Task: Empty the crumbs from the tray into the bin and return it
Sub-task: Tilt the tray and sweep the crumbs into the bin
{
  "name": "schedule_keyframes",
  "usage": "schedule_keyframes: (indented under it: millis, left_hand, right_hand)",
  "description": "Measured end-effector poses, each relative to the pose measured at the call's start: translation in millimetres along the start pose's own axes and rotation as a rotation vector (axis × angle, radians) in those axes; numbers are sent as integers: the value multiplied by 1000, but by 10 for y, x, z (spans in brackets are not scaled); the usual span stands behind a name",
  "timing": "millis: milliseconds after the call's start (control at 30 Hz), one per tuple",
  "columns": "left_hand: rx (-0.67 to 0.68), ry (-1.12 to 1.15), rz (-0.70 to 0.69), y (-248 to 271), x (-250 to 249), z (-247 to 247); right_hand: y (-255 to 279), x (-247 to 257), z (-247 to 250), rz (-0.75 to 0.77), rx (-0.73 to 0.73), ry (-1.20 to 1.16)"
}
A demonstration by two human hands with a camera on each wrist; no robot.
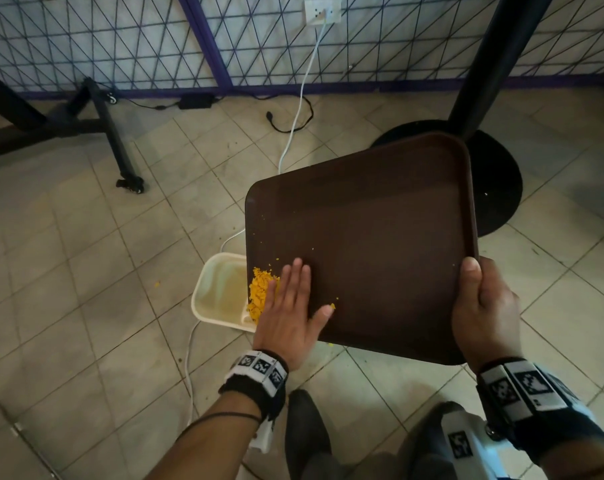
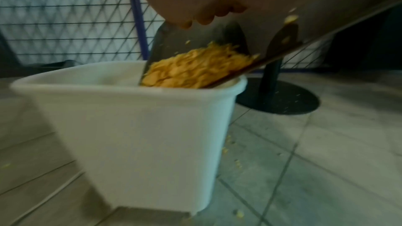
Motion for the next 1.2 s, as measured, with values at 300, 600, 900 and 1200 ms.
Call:
schedule_keyframes:
  millis: [300, 600, 900, 1200]
  left_hand:
    - [-6, -43, -184, 308, -354, -335]
    - [178, -212, -48, 336, 698, -510]
    - [-231, 35, 25, -69, 861, 491]
    - [65, 27, 138, -396, 963, -155]
  right_hand:
    - [-8, 19, 16, 28, -17, 15]
    - [-13, 33, 23, 3, -22, 21]
    - [0, 76, 20, -12, -4, 11]
    - [0, 39, 21, -18, -18, 15]
Point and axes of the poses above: each hand's wrist, its own y-axis away from the middle knuckle, its own z-axis out of the back of the hand, x = y × z, the point moved 9 cm from there along -y, towards the middle knuckle, and after that the axes turned 9 degrees about -y, right-handed, at the moved point
